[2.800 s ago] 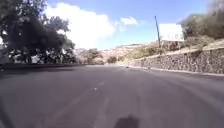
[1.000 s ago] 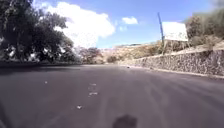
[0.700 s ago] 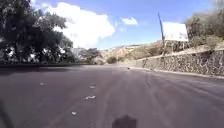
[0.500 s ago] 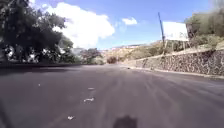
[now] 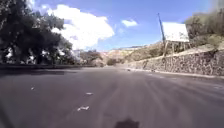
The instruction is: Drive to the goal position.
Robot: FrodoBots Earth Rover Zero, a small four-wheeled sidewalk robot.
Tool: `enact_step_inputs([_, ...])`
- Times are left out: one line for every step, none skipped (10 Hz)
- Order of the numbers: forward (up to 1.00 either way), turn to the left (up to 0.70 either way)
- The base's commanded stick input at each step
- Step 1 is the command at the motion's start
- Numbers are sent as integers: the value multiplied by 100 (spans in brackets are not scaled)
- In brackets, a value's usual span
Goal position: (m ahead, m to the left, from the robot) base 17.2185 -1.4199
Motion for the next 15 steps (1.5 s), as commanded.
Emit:
enact_step_inputs([50, 0])
enact_step_inputs([50, 0])
enact_step_inputs([50, 0])
enact_step_inputs([50, 0])
enact_step_inputs([50, 0])
enact_step_inputs([50, 0])
enact_step_inputs([50, 0])
enact_step_inputs([50, 0])
enact_step_inputs([50, 0])
enact_step_inputs([50, 0])
enact_step_inputs([50, 0])
enact_step_inputs([50, 0])
enact_step_inputs([50, 0])
enact_step_inputs([50, 0])
enact_step_inputs([50, 0])
